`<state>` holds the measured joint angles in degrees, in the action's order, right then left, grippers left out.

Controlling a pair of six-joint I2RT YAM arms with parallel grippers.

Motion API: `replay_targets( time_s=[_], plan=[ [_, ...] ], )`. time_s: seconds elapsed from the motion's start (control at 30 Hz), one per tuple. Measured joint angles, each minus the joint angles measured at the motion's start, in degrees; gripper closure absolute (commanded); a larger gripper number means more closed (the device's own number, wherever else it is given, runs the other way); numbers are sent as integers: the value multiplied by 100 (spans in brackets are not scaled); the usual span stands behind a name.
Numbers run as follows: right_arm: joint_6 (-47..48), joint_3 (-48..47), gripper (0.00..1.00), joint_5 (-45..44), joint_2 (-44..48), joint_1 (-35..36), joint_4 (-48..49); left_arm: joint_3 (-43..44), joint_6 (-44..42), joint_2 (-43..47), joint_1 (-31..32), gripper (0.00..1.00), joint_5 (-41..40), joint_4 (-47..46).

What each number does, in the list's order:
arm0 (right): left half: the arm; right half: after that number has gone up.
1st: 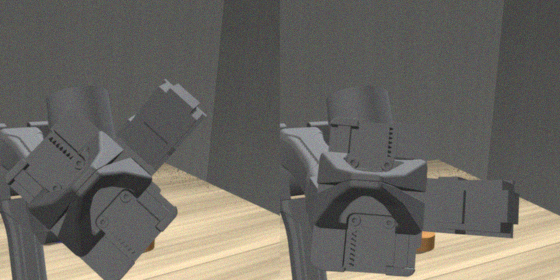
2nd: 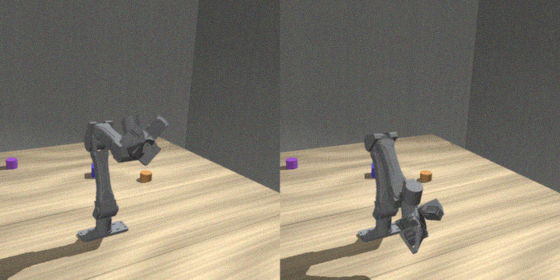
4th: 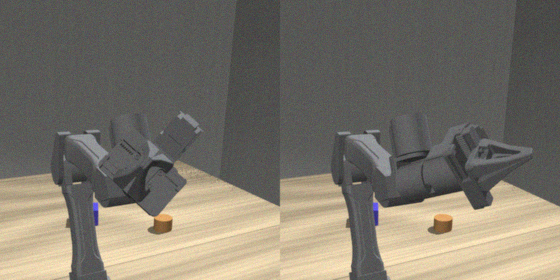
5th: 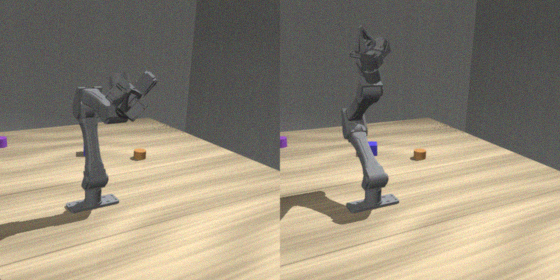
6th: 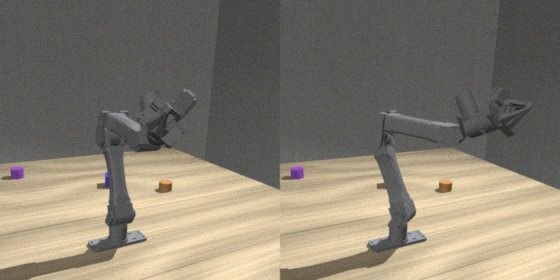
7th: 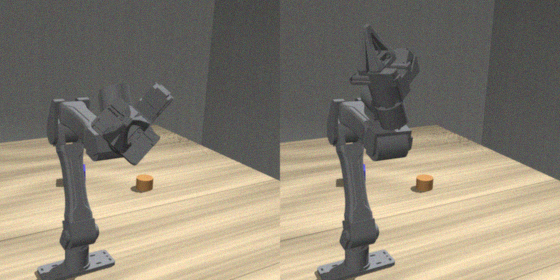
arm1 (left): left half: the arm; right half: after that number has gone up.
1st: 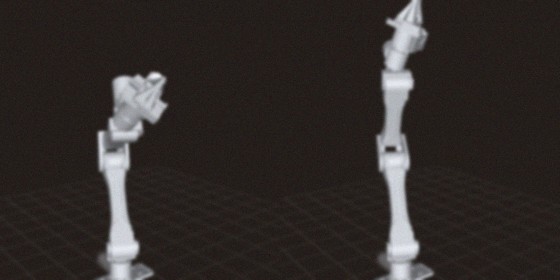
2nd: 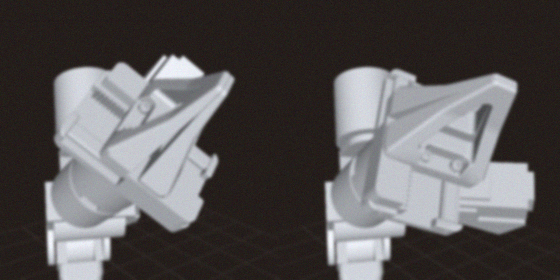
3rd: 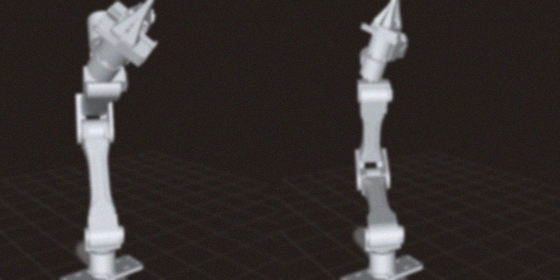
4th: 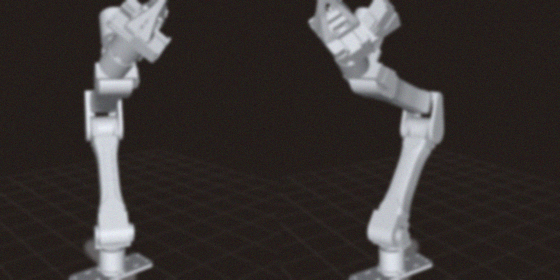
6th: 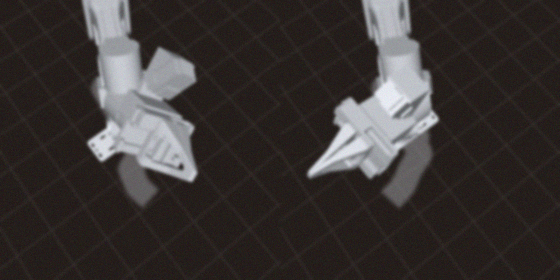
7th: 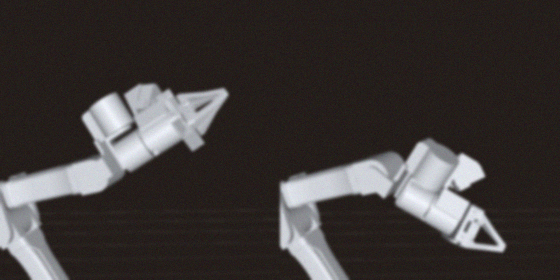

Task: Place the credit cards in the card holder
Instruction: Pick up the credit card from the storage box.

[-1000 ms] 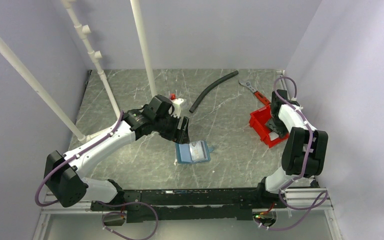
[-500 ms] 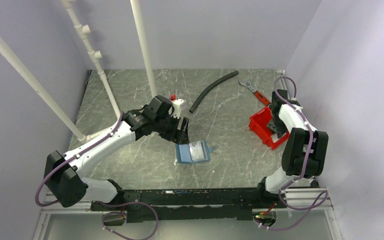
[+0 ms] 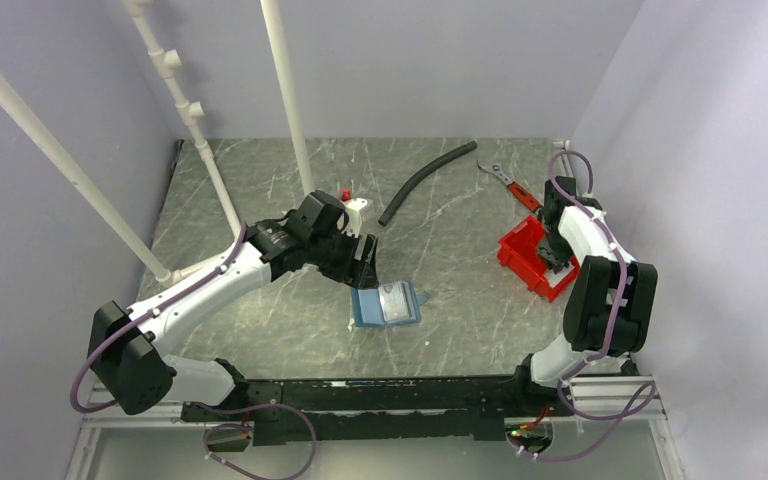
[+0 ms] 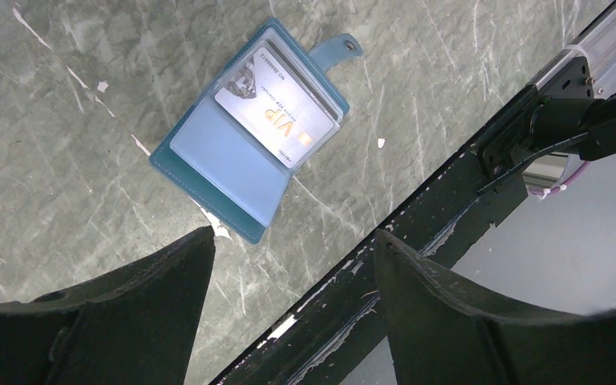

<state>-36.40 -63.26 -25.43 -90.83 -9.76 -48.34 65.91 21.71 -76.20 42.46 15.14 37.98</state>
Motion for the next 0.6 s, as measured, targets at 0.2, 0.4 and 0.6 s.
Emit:
replay_targets(
  time_s=[0.2,0.4,0.6],
  plan=[
    [-7,-81,90,-7,4,0,-98,-2,0,0,0,23,-2,0],
    [-26,-140,96,-83,129,0,-186,-4,0,0,0,23,-2,0],
    [-24,-142,100,-221,463,0,-168,-7,2,0,0,22,-2,0]
  ],
)
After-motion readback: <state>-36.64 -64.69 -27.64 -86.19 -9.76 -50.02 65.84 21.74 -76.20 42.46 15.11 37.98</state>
